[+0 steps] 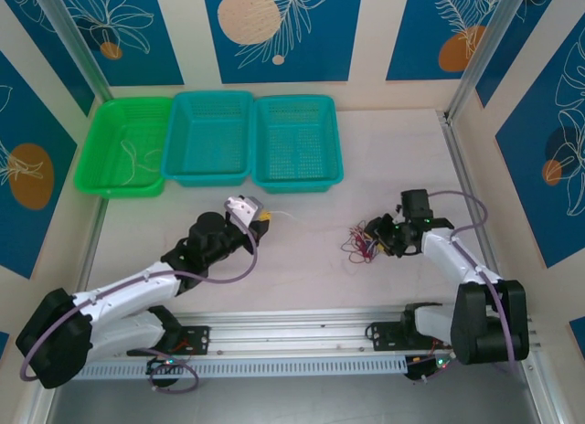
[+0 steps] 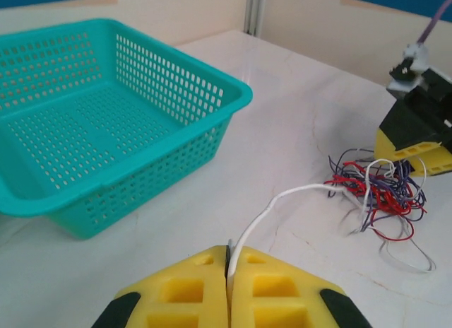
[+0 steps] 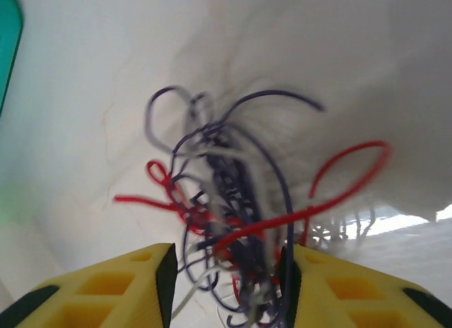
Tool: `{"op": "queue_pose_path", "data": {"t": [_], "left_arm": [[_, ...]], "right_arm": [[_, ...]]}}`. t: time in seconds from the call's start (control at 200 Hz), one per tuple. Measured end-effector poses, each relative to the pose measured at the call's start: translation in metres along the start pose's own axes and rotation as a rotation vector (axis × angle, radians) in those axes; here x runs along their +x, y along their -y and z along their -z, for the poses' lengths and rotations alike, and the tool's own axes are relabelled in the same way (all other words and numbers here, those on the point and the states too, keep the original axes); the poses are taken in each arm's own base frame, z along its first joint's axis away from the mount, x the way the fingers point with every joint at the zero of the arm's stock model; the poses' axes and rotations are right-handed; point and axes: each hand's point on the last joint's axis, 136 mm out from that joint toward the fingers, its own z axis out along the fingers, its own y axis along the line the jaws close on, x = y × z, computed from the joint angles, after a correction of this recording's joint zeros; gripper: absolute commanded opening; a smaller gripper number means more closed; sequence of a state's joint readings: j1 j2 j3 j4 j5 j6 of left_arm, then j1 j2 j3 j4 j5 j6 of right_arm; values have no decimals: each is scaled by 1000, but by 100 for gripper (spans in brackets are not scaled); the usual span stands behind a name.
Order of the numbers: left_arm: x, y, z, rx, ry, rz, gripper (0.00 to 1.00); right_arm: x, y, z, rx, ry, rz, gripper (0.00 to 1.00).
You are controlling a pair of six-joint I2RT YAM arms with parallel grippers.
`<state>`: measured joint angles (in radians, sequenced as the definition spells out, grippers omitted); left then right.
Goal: Untangle the cables
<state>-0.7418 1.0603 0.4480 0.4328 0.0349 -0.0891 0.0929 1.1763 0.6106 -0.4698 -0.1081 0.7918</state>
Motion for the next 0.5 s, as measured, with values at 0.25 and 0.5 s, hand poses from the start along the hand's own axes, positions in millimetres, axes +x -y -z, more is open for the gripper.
{"op": "queue_pose_path", "data": {"t": [0.25,0.5], "left_arm": [[2,-2,1,-10,-7,11,0],[-20,-7,27,-57,68,-4,0]], "right_arm": [[0,-59,17,28,166,278,66],[-13,-13,-17,235,120,165,62]]}}
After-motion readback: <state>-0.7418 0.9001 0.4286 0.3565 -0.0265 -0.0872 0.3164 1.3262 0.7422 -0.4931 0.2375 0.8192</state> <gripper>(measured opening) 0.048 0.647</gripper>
